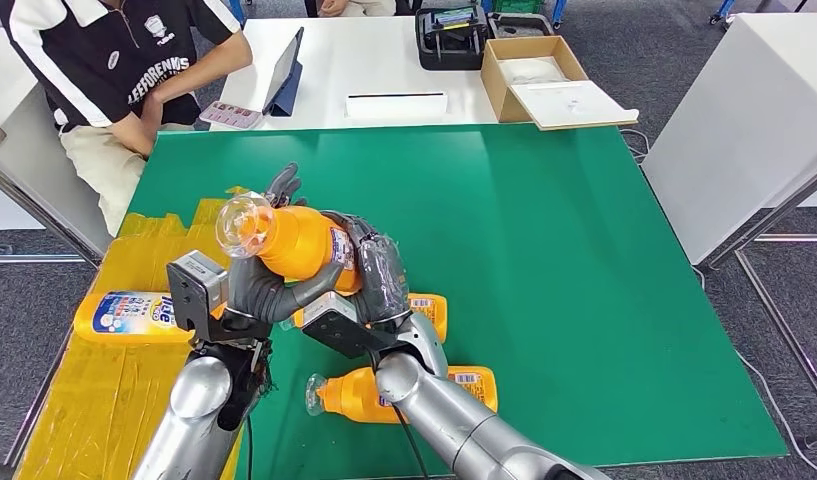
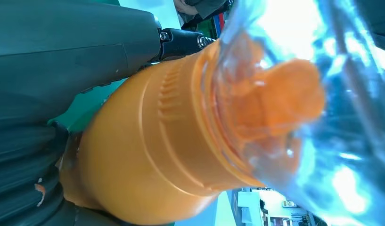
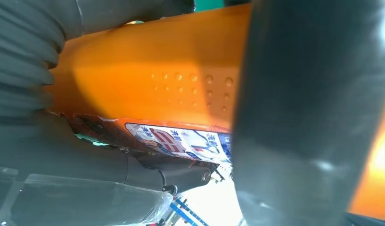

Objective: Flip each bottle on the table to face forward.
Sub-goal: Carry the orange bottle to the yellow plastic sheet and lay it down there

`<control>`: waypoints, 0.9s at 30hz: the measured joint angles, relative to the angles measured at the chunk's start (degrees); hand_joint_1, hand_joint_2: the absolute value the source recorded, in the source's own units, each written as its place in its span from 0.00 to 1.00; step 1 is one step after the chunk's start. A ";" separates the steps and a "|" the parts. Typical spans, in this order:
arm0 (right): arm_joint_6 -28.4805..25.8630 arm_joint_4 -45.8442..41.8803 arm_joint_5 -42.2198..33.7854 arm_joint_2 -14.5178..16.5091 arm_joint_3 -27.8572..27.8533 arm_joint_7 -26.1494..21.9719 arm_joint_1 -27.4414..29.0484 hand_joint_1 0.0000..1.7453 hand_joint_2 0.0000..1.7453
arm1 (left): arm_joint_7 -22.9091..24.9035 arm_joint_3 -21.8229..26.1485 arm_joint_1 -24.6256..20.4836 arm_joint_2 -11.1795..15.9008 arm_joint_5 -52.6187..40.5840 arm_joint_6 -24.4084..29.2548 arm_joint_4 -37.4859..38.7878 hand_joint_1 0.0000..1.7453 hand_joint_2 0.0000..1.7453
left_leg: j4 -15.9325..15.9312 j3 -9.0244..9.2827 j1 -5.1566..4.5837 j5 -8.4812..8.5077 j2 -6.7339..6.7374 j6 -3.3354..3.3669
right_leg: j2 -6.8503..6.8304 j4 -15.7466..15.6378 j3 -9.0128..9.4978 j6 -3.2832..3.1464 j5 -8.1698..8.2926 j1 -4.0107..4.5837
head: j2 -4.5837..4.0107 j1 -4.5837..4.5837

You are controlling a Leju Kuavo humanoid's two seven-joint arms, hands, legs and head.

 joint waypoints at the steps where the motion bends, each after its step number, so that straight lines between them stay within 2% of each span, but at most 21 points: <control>1: -0.06 0.01 0.10 0.00 -0.08 0.02 0.00 1.00 1.00 | 0.00 -0.02 0.00 -0.01 0.67 -0.23 -0.02 0.00 1.00 | 0.00 0.00 0.00 0.00 0.00 0.00 | 0.00 0.00 0.00 0.00 0.00 0.00 | 0.00 0.00; 5: -0.25 0.04 0.73 0.00 -0.52 0.04 0.00 1.00 1.00 | 0.03 -0.32 -0.04 -0.09 3.70 -1.16 0.02 0.00 1.00 | 0.00 0.00 0.00 0.00 0.00 0.00 | 0.00 0.00 0.00 0.00 0.00 0.00 | 0.00 0.01; 6: -0.28 0.06 0.90 0.00 -0.73 0.03 0.00 1.00 1.00 | 0.05 -0.51 -0.07 -0.11 4.37 -1.41 0.07 0.11 1.00 | 0.00 0.00 -0.01 0.00 0.00 0.00 | 0.00 0.00 0.00 0.00 0.00 -0.01 | 0.00 0.01; 9: -0.37 0.13 1.37 0.00 -1.46 -0.13 0.10 1.00 1.00 | 0.07 -1.20 -0.33 -0.13 5.79 -1.94 0.48 0.84 1.00 | 0.00 0.00 -0.01 0.00 0.00 0.00 | 0.00 0.00 0.00 0.00 0.00 -0.01 | 0.00 0.00; 10: -0.39 0.14 1.46 0.00 -1.69 -0.20 0.17 1.00 1.00 | 0.06 -1.44 -0.47 -0.14 5.98 -2.04 0.67 0.98 1.00 | 0.00 0.00 -0.01 0.00 0.00 0.00 | 0.00 0.00 0.00 0.00 0.00 -0.01 | 0.00 0.00; 27: -0.21 0.01 0.91 0.09 -3.01 0.49 0.66 1.00 1.00 | 0.05 -2.30 -1.80 -0.50 6.91 -1.97 2.10 1.00 1.00 | 0.00 0.00 0.00 0.00 0.00 0.00 | 0.02 0.00 -0.01 0.00 0.00 0.00 | 0.00 0.00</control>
